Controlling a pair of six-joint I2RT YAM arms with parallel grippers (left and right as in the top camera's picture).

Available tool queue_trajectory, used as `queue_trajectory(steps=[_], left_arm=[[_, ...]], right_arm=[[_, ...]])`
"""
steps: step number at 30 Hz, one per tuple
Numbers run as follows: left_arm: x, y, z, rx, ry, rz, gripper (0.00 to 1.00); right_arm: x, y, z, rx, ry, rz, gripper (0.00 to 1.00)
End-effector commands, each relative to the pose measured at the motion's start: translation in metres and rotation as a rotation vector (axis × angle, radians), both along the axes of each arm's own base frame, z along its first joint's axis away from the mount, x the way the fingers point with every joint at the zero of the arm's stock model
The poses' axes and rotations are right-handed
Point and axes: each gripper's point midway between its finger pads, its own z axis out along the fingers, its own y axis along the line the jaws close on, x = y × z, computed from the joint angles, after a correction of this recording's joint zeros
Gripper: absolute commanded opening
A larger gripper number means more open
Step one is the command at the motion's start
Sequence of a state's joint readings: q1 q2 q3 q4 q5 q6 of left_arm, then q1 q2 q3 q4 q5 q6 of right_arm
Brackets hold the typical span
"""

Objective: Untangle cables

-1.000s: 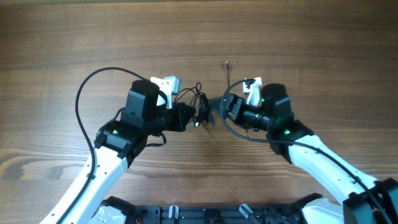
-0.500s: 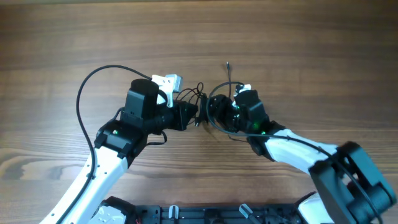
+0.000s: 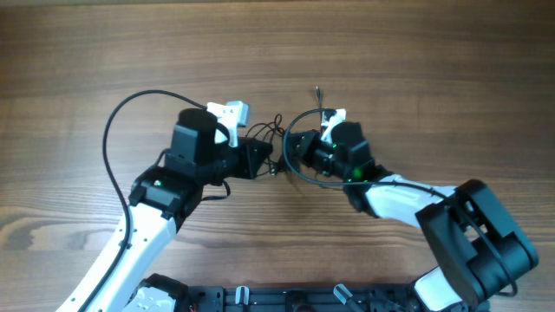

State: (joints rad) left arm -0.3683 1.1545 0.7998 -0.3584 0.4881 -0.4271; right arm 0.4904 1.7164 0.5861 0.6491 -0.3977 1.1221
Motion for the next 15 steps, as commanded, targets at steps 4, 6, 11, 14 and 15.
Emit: queue_trajectory(steps=[4, 6, 11, 14, 15], left_arm=[[0.023, 0.051, 0.028, -0.025, -0.085, 0.166, 0.04], [0.029, 0.066, 0.031, -0.031, -0.090, 0.225, 0.04], [0.043, 0.111, 0.021, -0.084, 0.041, 0.517, 0.04], [0.043, 0.120, 0.010, -0.074, 0.096, 0.581, 0.04], [0.041, 0.119, 0.004, -0.065, 0.122, 0.580, 0.04]], right_arm=[[-0.004, -0.042, 0.048, 0.154, -0.126, 0.269, 0.04], [-0.010, -0.054, 0.055, 0.209, -0.124, 0.324, 0.04], [-0.017, -0.072, 0.062, 0.241, -0.164, 0.388, 0.04], [-0.025, -0.068, 0.067, 0.270, -0.171, 0.441, 0.04], [-0.029, -0.067, 0.068, 0.280, -0.169, 0.460, 0.04]])
